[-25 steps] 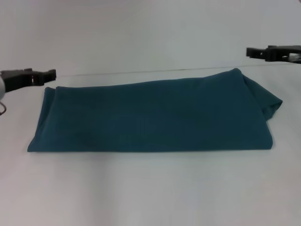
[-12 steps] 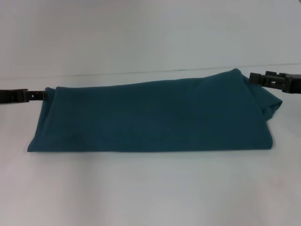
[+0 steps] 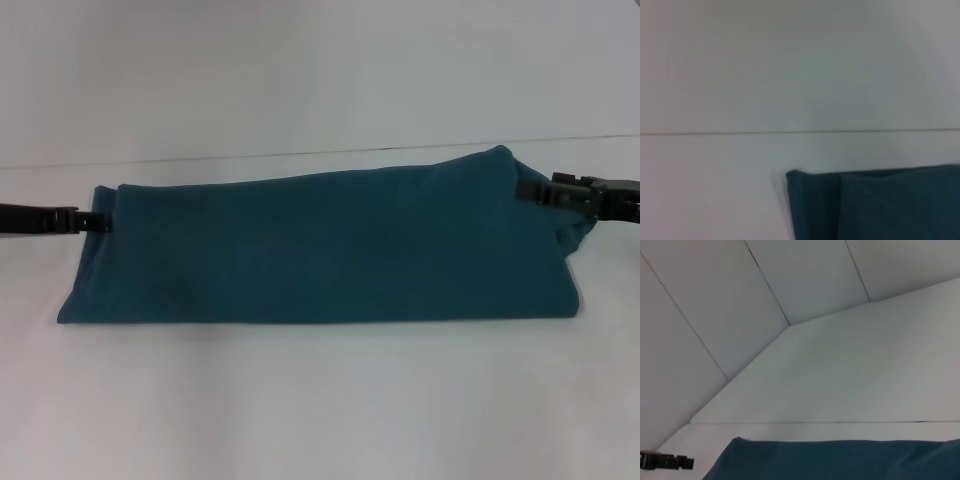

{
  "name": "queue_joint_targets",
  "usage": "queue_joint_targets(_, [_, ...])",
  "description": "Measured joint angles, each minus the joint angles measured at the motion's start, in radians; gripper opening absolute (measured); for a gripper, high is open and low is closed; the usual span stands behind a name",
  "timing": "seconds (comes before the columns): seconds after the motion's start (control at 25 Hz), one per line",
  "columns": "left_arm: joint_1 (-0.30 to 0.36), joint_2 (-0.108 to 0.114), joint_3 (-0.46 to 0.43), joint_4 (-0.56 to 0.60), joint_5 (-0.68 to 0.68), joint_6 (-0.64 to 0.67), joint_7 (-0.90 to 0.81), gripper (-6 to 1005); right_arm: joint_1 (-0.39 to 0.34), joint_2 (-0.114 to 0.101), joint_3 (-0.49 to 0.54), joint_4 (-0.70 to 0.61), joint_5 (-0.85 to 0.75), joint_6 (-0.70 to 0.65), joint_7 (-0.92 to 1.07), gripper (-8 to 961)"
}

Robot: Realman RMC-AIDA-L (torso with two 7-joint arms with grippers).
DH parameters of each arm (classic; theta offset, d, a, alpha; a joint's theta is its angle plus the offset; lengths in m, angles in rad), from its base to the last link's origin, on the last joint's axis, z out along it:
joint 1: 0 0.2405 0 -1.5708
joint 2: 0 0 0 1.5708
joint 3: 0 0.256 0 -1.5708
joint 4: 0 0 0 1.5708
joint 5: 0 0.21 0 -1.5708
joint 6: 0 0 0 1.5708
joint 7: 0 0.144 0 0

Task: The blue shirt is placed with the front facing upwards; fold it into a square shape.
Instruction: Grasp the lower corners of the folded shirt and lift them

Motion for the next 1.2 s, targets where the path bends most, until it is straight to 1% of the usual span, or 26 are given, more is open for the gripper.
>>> queue_joint_targets(0.4, [-0.016, 0.004, 0.0, 0.076, 0.027, -0.089, -0.013, 852, 0.011, 0.001, -0.001, 0.011, 0.0, 0.003, 0.002, 908])
queue_joint_targets(0.8, [-0.033, -0.002, -0.001, 0.113, 0.023, -0.098, -0.012, 850, 0.016, 0.004, -0.001, 0.015, 0.001, 0.016, 0.003, 906])
queue_joint_targets(0.84, [-0.042, 0.001, -0.001, 0.138, 0.027, -0.111, -0.013, 850, 0.016, 0.004, -0.002, 0.017, 0.001, 0.016, 0.003, 906])
queue_joint_targets(1.2, [-0.048, -0.005, -0.001, 0.155, 0.028, -0.12, -0.007, 851, 0.019, 0.004, -0.003, 0.028, -0.008, 0.016, 0.003, 905])
